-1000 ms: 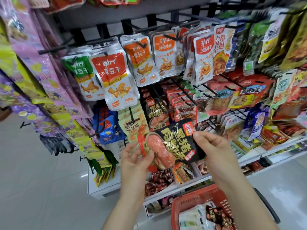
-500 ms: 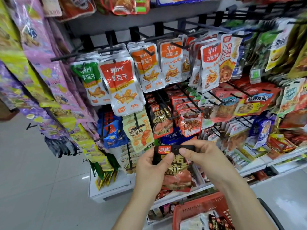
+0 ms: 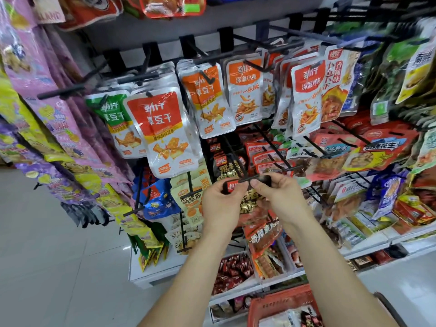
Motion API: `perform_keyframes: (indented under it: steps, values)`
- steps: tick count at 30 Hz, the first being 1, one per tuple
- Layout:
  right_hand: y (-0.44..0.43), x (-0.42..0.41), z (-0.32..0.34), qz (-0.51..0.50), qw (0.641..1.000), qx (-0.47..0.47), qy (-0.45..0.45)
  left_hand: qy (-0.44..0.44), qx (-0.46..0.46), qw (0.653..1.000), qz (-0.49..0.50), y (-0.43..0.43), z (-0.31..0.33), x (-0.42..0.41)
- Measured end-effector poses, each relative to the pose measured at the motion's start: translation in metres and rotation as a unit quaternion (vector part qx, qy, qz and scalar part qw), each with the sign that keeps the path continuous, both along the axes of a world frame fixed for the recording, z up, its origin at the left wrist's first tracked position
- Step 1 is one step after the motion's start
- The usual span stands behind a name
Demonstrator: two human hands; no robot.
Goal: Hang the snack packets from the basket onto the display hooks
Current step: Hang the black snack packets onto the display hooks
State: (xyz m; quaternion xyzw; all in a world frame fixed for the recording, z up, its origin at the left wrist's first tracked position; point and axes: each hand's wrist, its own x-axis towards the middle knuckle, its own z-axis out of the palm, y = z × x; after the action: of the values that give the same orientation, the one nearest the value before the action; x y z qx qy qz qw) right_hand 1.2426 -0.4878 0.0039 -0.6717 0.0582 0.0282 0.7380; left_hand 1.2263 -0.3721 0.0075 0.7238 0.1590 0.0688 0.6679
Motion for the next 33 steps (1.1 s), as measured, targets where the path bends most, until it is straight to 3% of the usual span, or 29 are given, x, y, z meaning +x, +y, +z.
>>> perform_keyframes:
  steps: [6,14,19,23,27,29,33]
  values:
    - [0.007,0.016,-0.009,-0.011,1.0,0.002,0.012,-0.02,0.047,0.998,0.042,-0.002,-0.009,0.015]
    - [0.007,0.019,-0.015,-0.014,1.0,-0.026,-0.003,-0.013,0.007,0.999,0.044,0.002,-0.018,0.02]
    - [0.004,0.023,-0.02,-0.015,0.986,-0.156,-0.05,-0.018,-0.001,0.999,0.038,0.004,-0.02,0.021]
    - [0.003,0.021,-0.022,-0.032,0.936,-0.327,-0.128,-0.035,0.041,0.998,0.041,0.003,-0.019,0.026]
    - [0.002,0.005,-0.029,-0.079,0.897,-0.397,-0.176,-0.041,0.094,0.994,0.032,0.004,-0.024,0.033]
    - [0.004,0.0,-0.032,-0.08,0.901,-0.386,-0.182,-0.041,0.107,0.993,0.036,0.004,-0.027,0.039]
    - [0.013,0.006,-0.038,0.048,0.966,-0.232,-0.101,-0.044,0.148,0.988,0.029,0.001,-0.026,0.046]
